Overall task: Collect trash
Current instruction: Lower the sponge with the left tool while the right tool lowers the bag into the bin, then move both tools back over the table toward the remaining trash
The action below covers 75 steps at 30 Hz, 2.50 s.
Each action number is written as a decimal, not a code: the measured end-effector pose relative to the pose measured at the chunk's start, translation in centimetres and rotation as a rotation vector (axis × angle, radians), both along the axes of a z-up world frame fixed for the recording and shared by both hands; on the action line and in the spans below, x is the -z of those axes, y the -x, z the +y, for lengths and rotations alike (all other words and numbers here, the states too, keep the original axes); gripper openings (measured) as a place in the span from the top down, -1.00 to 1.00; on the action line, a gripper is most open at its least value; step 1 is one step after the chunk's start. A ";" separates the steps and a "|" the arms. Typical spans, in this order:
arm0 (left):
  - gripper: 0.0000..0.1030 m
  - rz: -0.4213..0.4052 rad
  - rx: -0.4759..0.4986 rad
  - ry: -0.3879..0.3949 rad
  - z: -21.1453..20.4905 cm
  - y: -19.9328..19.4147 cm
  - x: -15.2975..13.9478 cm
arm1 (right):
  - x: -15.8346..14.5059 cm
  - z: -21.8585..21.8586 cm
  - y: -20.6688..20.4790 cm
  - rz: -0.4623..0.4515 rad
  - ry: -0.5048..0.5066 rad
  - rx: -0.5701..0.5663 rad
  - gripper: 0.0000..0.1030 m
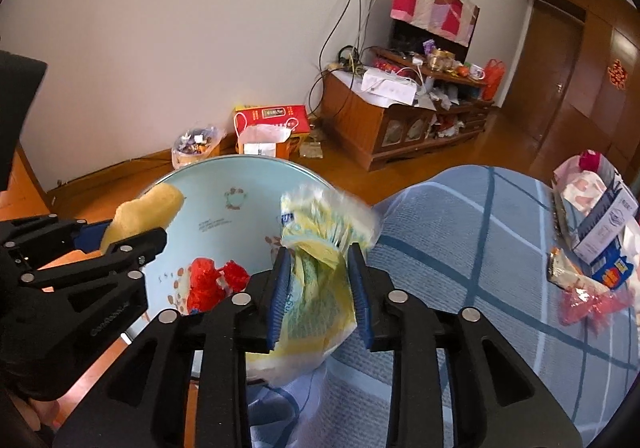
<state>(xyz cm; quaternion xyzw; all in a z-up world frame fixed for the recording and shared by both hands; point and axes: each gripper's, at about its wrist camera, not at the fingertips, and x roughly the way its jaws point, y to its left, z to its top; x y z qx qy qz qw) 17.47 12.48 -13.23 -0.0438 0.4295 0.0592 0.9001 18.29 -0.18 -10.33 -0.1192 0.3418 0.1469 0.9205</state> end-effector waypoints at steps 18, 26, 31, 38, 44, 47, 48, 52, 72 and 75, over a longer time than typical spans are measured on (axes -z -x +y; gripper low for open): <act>0.46 -0.003 -0.012 -0.016 -0.3 0.2 0.0 | -1.5 -1.5 0.6 -0.054 -0.099 0.005 -0.05; 0.45 0.005 0.001 -0.025 -0.9 -0.1 0.1 | -2.5 -3.3 1.0 -0.070 -0.137 0.084 -0.05; 0.23 0.016 0.017 -0.044 -1.6 -0.6 0.5 | -2.1 -4.4 1.4 -0.064 -0.127 0.124 -0.05; -0.34 -0.007 -0.010 -0.064 -1.8 -0.1 -0.2 | -2.1 -6.9 1.7 -0.054 -0.153 0.196 -0.12; -0.61 -0.024 -0.005 -0.078 -2.7 0.5 -1.0 | -2.0 -9.5 2.5 -0.068 -0.157 0.265 -0.13; -0.65 -0.027 0.004 -0.079 -3.1 0.8 -1.3 | -1.7 -11.7 2.9 -0.065 -0.150 0.339 -0.14; -0.66 -0.024 0.003 -0.080 -3.2 0.8 -1.4 | -1.5 -12.3 3.0 -0.064 -0.150 0.357 -0.14; -0.66 -0.016 -0.012 -0.073 -3.1 0.8 -1.5 | -1.0 -18.3 3.5 -0.046 -0.177 0.508 -0.15; -0.67 -0.026 0.073 -0.122 -8.0 0.7 -2.9 | 1.8 -33.5 -2.9 0.104 -0.303 0.745 0.81; -0.67 -0.034 0.112 -0.130 -9.3 0.5 -3.1 | 1.3 -34.3 -1.6 0.076 -0.306 0.755 0.94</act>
